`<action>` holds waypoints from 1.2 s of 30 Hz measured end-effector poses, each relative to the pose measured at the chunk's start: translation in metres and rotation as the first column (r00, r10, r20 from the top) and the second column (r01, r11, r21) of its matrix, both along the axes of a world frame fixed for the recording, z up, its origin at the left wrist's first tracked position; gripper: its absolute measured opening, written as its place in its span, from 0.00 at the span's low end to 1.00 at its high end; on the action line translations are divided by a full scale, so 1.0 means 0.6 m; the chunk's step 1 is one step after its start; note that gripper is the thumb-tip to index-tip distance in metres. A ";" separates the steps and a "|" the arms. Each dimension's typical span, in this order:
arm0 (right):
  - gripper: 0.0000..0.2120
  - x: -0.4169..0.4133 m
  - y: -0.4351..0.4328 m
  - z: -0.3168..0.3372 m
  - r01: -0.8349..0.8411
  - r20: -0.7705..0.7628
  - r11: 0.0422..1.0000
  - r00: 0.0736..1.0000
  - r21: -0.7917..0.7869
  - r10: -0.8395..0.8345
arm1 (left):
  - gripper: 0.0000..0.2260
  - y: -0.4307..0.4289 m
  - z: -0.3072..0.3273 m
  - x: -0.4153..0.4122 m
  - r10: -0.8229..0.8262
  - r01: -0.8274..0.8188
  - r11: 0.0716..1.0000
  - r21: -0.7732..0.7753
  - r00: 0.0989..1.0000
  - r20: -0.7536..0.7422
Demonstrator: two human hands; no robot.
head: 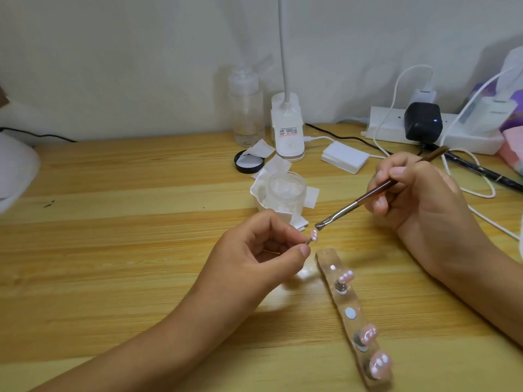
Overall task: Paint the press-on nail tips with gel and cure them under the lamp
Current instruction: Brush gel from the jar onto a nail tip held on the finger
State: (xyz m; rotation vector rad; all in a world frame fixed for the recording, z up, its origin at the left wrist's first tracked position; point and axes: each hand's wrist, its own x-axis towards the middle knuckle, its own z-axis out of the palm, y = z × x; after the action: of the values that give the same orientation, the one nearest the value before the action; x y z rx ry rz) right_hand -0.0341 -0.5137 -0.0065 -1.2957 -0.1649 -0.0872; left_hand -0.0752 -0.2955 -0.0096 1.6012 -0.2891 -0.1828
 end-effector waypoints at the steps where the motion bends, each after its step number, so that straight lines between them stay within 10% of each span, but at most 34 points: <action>1: 0.13 -0.001 0.000 0.001 -0.027 0.006 1.000 1.000 0.006 0.026 | 0.06 0.000 0.000 0.000 -0.002 0.002 1.000 -0.003 1.000 -0.001; 28: 0.13 0.007 -0.004 -0.005 0.109 -0.001 0.990 0.994 0.086 -0.109 | 0.07 0.002 0.002 0.007 0.075 -0.089 0.982 -0.169 0.993 -0.090; 36: 0.12 0.009 -0.004 -0.004 0.116 -0.026 0.985 0.993 0.127 -0.113 | 0.04 0.000 0.004 -0.015 0.037 -0.047 0.998 0.030 0.958 0.283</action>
State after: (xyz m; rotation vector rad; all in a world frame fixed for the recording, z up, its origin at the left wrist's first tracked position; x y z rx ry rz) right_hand -0.0286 -0.5164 -0.0087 -1.1764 -0.0671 -0.1811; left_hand -0.0842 -0.2953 -0.0074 1.6684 -0.4738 0.0757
